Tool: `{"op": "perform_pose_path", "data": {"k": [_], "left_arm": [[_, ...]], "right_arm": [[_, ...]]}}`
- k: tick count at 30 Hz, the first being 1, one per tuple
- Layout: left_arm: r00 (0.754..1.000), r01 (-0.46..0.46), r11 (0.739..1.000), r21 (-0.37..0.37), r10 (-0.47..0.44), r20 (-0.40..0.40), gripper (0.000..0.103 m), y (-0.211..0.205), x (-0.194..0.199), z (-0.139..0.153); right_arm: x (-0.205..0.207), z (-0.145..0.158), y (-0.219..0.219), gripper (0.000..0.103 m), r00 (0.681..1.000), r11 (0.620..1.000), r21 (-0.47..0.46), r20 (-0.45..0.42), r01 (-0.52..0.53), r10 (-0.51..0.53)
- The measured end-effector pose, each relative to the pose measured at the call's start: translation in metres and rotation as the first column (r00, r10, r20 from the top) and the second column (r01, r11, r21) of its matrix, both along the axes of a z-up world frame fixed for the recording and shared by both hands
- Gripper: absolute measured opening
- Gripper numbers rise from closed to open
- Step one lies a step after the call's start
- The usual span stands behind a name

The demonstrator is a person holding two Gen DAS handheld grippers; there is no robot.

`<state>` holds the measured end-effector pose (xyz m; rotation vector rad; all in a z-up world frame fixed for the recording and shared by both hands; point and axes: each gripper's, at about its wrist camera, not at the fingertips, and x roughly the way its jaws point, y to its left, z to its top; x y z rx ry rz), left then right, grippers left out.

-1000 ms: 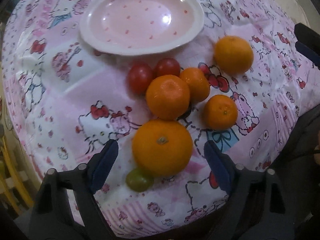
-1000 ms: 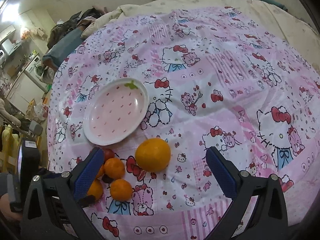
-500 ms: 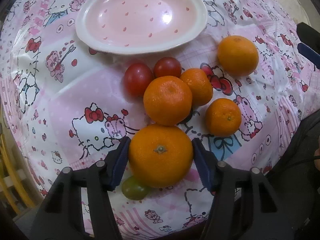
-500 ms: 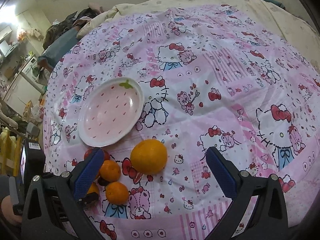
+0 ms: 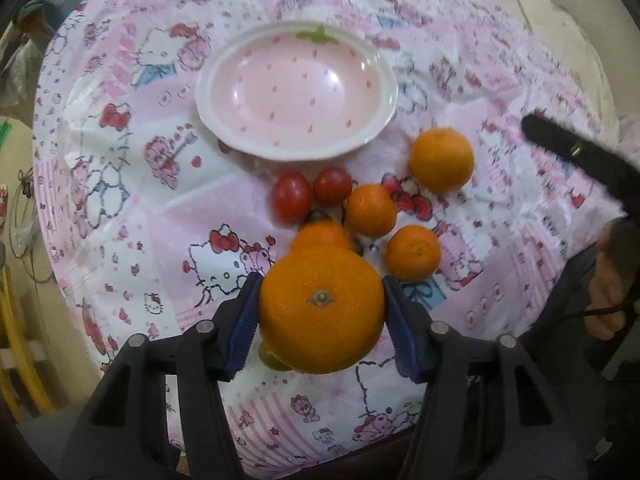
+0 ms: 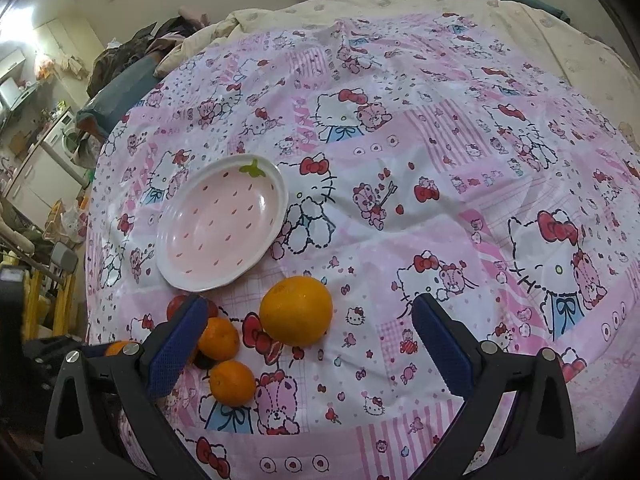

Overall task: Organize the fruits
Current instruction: 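Grasp the orange beside the plate with the right tool while the left tool lifts the large orange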

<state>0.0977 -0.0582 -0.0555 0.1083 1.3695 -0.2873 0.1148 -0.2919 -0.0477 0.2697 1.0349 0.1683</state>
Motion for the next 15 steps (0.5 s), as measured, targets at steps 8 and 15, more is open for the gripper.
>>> {"op": "perform_pose_path", "data": {"k": [8,15], "left_arm": [[0.987,-0.131,0.991,-0.018,0.133,0.094,0.055,0.017,0.009,0.022],[0.965,-0.232,0.972,-0.036,0.235,0.116,0.055,0.039,0.017,0.016]], "right_arm": [[0.009,-0.003,-0.001,0.103,0.998,1.0,0.016,-0.06,-0.012,0.013],[0.036,-0.03,-0.01,0.103,0.975,0.991,0.133,-0.22,-0.008,0.038]]}}
